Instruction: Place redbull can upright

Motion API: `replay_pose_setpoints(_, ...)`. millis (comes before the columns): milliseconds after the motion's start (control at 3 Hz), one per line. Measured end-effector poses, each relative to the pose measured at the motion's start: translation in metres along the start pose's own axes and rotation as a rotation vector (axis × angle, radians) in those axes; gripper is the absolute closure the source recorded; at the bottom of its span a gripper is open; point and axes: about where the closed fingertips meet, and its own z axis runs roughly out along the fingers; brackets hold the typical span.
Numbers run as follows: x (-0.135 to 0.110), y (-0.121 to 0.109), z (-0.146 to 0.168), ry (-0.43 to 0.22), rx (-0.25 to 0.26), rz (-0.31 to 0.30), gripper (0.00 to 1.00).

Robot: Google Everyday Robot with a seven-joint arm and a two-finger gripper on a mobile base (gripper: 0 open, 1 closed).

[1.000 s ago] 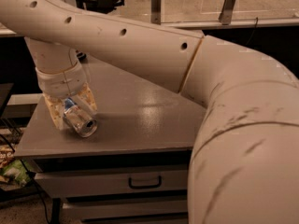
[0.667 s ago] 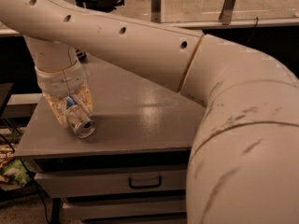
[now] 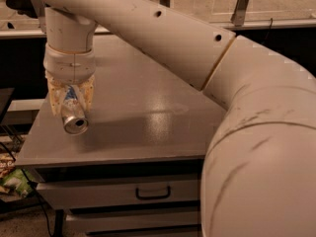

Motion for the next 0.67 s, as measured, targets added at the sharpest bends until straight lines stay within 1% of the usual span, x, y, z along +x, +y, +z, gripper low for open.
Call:
replay_pose_setpoints(333,0.012,-0.008,-0.022,0.028,0.131,0.134,1.0)
replay_pose_setpoints(667,0.021,-0.015,-0.042,0.065,0.229,0.263,1.0)
